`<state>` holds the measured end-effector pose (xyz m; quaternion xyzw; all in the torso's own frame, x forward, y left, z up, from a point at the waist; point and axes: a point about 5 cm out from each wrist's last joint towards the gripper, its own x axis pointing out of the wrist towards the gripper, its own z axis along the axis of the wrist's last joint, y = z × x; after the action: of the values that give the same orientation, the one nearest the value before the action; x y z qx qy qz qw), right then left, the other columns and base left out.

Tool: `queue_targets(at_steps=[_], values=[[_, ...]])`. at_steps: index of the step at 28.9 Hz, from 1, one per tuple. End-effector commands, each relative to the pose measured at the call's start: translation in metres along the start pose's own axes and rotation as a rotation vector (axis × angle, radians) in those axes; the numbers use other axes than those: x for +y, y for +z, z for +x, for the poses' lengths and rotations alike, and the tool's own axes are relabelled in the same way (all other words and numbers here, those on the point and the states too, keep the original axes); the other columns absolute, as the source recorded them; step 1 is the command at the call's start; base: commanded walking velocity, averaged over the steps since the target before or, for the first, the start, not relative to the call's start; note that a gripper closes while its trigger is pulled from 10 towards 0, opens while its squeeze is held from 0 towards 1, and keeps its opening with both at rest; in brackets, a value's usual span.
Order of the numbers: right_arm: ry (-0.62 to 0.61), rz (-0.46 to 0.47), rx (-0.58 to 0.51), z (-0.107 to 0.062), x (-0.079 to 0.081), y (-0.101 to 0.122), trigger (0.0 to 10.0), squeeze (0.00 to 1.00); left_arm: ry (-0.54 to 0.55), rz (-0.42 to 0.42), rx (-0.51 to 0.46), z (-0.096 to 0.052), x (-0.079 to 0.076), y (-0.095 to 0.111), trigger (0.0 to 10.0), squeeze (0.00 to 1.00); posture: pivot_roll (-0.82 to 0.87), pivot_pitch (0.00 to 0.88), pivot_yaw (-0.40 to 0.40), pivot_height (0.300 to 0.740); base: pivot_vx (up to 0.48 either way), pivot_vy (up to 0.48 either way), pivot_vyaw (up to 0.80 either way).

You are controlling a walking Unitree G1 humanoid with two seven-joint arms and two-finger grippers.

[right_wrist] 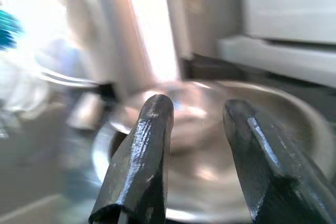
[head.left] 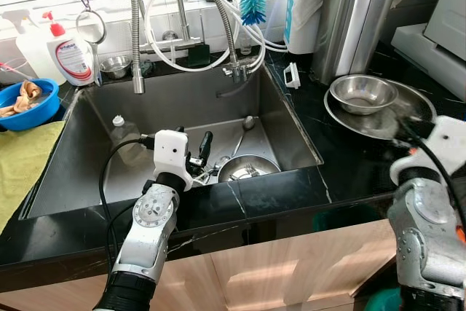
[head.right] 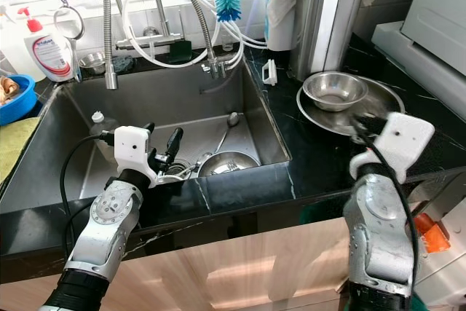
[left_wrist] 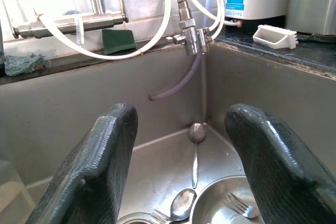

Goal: Kitchen organization

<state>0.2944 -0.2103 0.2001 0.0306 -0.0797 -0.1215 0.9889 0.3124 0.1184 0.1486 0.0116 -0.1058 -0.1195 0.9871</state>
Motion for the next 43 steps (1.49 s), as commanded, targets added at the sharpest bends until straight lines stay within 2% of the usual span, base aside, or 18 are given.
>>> queue_targets(at_steps=[1,8,13,29,43], values=[[0.070,0.025,-0.003,0.000,0.012,0.003,10.0,0.00,0.005,0.021,0.000,0.002,0.003,0.001,10.0,0.00,-0.12,0.000,0.092,0.740,0.000,0.000,0.00],[0.229,-0.020,0.157,-0.004,0.030,-0.022,10.0,0.00,0.005,0.021,-0.003,0.002,0.003,0.002,10.0,0.00,-0.12,0.000,0.091,0.740,0.000,0.000,0.00],[0.264,-0.021,0.158,-0.004,0.035,-0.022,10.0,0.00,0.006,0.023,-0.003,0.002,0.004,0.002,10.0,0.00,-0.12,0.000,0.091,0.740,0.000,0.000,0.00],[0.171,-0.019,0.143,0.002,0.019,-0.023,10.0,0.00,0.003,0.024,-0.008,0.001,0.004,0.003,10.0,0.00,-0.11,0.000,0.092,0.740,0.000,0.000,0.00],[0.159,-0.002,0.160,0.000,0.018,-0.028,10.0,0.00,0.001,0.024,-0.005,0.002,0.003,0.003,10.0,0.00,-0.11,0.000,0.094,0.740,0.000,0.000,0.00]])
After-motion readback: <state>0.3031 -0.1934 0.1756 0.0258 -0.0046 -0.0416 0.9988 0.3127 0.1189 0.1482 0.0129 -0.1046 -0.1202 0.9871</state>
